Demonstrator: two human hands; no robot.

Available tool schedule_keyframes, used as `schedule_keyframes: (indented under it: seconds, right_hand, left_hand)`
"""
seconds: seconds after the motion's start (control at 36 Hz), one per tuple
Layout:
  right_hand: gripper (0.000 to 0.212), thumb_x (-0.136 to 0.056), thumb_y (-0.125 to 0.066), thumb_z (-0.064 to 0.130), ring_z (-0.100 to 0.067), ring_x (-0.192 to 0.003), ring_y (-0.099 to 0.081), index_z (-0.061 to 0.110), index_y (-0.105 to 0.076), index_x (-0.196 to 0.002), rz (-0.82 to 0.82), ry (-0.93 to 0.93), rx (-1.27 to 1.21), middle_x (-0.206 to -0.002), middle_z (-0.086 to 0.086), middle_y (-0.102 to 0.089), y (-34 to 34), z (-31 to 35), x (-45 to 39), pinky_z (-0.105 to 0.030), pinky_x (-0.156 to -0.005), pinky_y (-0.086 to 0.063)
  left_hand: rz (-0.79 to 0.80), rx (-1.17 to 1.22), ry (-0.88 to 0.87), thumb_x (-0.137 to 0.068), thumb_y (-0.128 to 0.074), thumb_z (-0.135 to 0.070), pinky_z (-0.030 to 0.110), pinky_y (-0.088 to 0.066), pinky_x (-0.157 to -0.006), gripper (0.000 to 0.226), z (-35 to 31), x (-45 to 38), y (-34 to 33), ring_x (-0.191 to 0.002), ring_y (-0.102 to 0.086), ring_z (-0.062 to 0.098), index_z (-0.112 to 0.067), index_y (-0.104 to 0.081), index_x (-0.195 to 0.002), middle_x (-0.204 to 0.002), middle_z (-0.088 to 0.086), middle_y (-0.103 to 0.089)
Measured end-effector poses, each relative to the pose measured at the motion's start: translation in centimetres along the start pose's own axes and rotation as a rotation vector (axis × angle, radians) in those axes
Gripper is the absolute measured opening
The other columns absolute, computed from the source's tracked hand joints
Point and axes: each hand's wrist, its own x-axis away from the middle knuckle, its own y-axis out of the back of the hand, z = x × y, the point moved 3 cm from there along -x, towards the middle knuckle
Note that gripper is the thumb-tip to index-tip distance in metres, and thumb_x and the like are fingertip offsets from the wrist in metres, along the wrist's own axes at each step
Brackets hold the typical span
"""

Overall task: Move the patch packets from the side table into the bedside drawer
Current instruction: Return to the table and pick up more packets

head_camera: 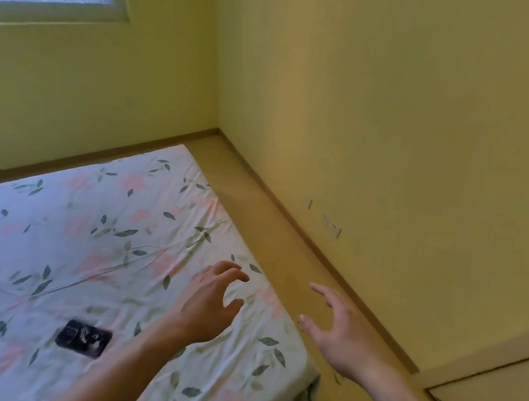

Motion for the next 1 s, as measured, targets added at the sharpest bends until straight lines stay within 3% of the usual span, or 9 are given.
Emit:
schedule_keyframes:
  seconds: [0.31,0.47,0.69,0.89,1.0]
  right_hand:
    - [0.061,-0.094,-0.064,0.043,-0.007,-0.137,-0.040,0.034,-0.038,-0.148,0.092,0.134,0.070,-0.151,0.015,-0.039,14.8,-10.4,-13.0,-0.026,-0.114,-0.035]
    - [0.061,-0.094,-0.063,0.043,-0.006,-0.138,-0.039,0.034,-0.038,-0.148,0.150,0.209,0.113,-0.152,0.015,-0.037,20.8,-11.7,-20.6,-0.022,-0.111,-0.032]
    - [0.061,-0.094,-0.064,0.040,-0.004,-0.136,-0.038,0.032,-0.039,-0.149,0.259,0.385,0.120,-0.150,0.014,-0.039,21.9,-7.2,-31.6,-0.016,-0.109,-0.026]
    - [0.062,-0.093,-0.065,0.042,0.000,-0.137,-0.036,0.037,-0.037,-0.148,0.312,0.483,0.104,-0.149,0.020,-0.038,22.4,-2.8,-42.9,-0.022,-0.115,-0.029]
    - [0.061,-0.092,-0.067,0.039,0.003,-0.130,-0.038,0.035,-0.040,-0.147,0.335,0.501,0.107,-0.148,0.017,-0.041,22.0,1.0,-51.1,-0.018,-0.111,-0.029]
  left_hand:
    - [-0.136,0.043,0.136,-0.093,-0.061,-0.044,0.033,-0.036,-0.113,0.037,-11.3,-14.9,-6.1,-0.130,-0.047,0.010,-0.041,-0.054,-0.129,-0.143,-0.017,-0.045]
    - [-0.199,0.057,0.238,-0.093,-0.063,-0.044,0.032,-0.038,-0.112,0.036,-14.5,-19.7,-6.2,-0.128,-0.048,0.009,-0.042,-0.055,-0.128,-0.142,-0.019,-0.044]
    - [-0.296,0.015,0.428,-0.093,-0.065,-0.040,0.027,-0.036,-0.107,0.039,-13.0,-24.6,-3.3,-0.126,-0.050,0.007,-0.039,-0.055,-0.131,-0.146,-0.019,-0.042]
    - [-0.354,-0.007,0.558,-0.091,-0.065,-0.045,0.029,-0.043,-0.100,0.037,-7.2,-32.8,-0.7,-0.123,-0.054,0.009,-0.041,-0.057,-0.127,-0.143,-0.020,-0.048]
    - [-0.378,0.030,0.590,-0.093,-0.064,-0.042,0.031,-0.040,-0.107,0.036,-4.1,-39.1,2.3,-0.127,-0.050,0.010,-0.041,-0.056,-0.128,-0.144,-0.019,-0.044]
